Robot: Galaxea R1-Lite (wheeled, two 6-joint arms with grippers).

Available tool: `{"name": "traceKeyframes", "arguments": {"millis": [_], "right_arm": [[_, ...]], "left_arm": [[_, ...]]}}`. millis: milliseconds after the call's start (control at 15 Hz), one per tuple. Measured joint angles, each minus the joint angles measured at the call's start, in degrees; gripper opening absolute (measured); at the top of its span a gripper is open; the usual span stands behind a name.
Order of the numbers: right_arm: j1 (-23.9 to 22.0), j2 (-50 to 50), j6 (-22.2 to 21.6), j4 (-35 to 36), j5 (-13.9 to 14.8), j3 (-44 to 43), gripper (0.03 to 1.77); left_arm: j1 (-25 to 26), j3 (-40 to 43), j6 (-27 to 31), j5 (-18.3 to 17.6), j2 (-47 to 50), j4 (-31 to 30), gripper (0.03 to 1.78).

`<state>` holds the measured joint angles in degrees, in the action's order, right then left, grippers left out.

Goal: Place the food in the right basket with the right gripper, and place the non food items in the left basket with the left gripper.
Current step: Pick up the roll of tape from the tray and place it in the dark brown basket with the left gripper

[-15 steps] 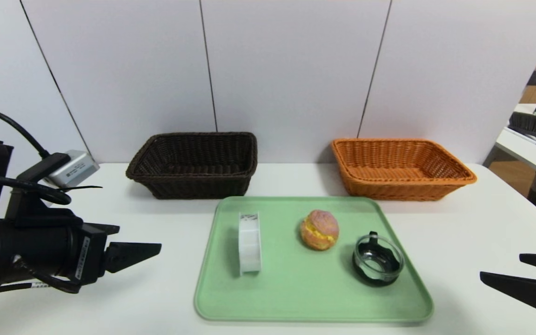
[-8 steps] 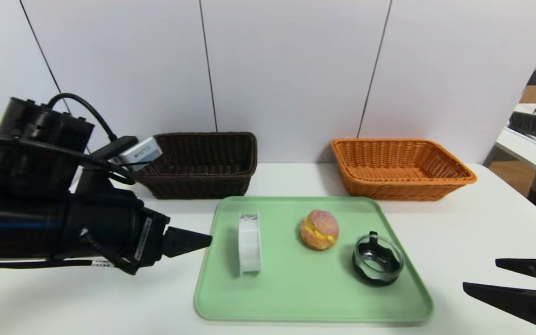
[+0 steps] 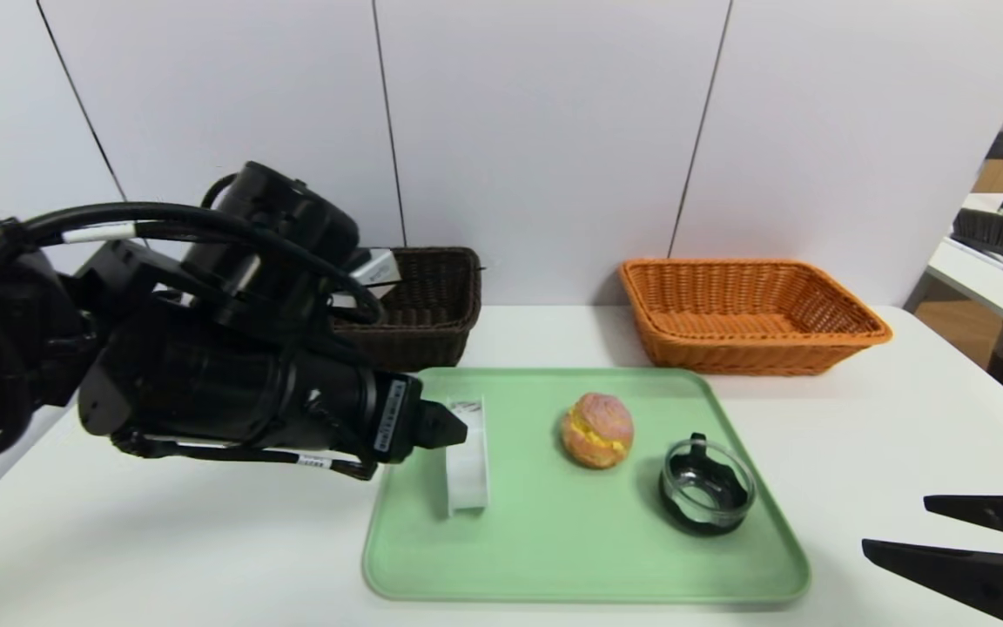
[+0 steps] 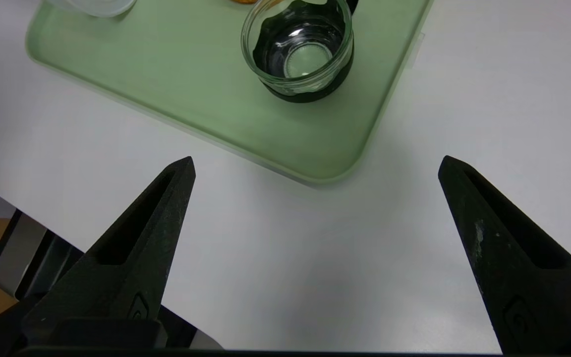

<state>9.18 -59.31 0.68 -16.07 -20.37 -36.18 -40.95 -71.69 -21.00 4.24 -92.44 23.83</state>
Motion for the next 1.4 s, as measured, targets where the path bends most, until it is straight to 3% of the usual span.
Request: {"name": "traceKeyframes", "arguments": {"millis": [333, 533, 733, 1400], "right_arm": [[-0.17, -0.41, -0.13, 0.11, 0.01, -0.11, 1.7], [-0.41, -0.37, -0.11, 0.17, 0.04, -0.33, 1.7], [-0.48, -0.37, -0.11, 0.15, 0.06, -0.28, 1.7], [-0.61, -0.12, -0.09, 0.09, 0.06, 0.05, 1.7]], "left_arm": [[-6.21, -12.13, -10.58, 7.28, -8.25, 8.06, 1.69], [-7.47, -15.07, -11.46, 9.97, -11.52, 8.94, 1.69], [-7.58, -16.18, -13.34, 16.98, -15.3, 9.11, 1.69], [-7.45, -16.23, -17.8, 17.44, -21.5, 8.94, 1.69]]}}
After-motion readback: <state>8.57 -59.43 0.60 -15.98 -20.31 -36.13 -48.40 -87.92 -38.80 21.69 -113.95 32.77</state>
